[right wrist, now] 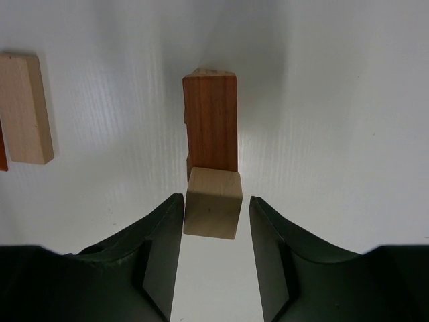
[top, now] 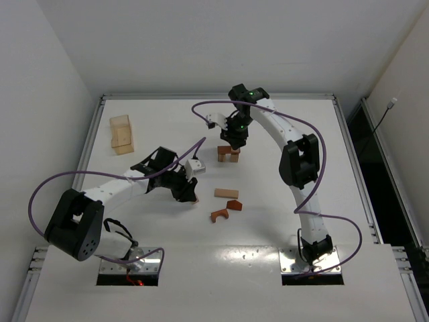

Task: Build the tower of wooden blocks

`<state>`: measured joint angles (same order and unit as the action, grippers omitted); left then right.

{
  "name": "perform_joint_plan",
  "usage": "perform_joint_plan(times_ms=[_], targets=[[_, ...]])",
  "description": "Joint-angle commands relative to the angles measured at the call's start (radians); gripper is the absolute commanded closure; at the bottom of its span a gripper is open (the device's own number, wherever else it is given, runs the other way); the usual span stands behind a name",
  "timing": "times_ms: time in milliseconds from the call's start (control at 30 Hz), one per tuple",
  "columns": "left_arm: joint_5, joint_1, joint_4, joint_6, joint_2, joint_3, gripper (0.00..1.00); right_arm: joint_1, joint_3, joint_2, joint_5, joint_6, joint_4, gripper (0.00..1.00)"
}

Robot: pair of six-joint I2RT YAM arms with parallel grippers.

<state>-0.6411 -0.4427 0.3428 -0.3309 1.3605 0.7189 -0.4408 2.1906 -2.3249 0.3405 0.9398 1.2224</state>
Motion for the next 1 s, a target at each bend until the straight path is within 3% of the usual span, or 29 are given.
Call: perform_joint_plan(times_ms=[0, 133, 367, 667, 767, 967], targets=[[-0.034, 0.012, -0.021, -0.002, 0.0, 0.031, 1.0, -0.004, 0.037, -0.007, 0.006, -0.001, -0.015, 0.59], [-0.043, 0.012, -0.021, -0.002, 0.0, 0.031, 1.0, -0.004, 0.037, 0.004, 0.006, -0.001, -0.015, 0.55], [-0.043, 0.012, -0.021, -0.002, 0.0, 0.031, 1.0, -0.004, 0.028, 0.093, 0.025, -0.022, -0.015, 0.33], [-0.1, 0.091, 0.08, -0.034, -0.028, 0.034, 1.0, 0.062, -0.089, 0.341, 0.046, -0.085, -0.069, 0.27], [-0.114, 0.114, 0.159, -0.092, 0.005, 0.115, 1.0, 0.126, -0.141, 0.427, 0.019, -0.085, -0.078, 0.27], [-0.163, 0.164, 0.447, -0.295, 0.279, 0.529, 1.0, 0.333, -0.285, 0.571, 0.048, -0.137, -0.141, 0.26]])
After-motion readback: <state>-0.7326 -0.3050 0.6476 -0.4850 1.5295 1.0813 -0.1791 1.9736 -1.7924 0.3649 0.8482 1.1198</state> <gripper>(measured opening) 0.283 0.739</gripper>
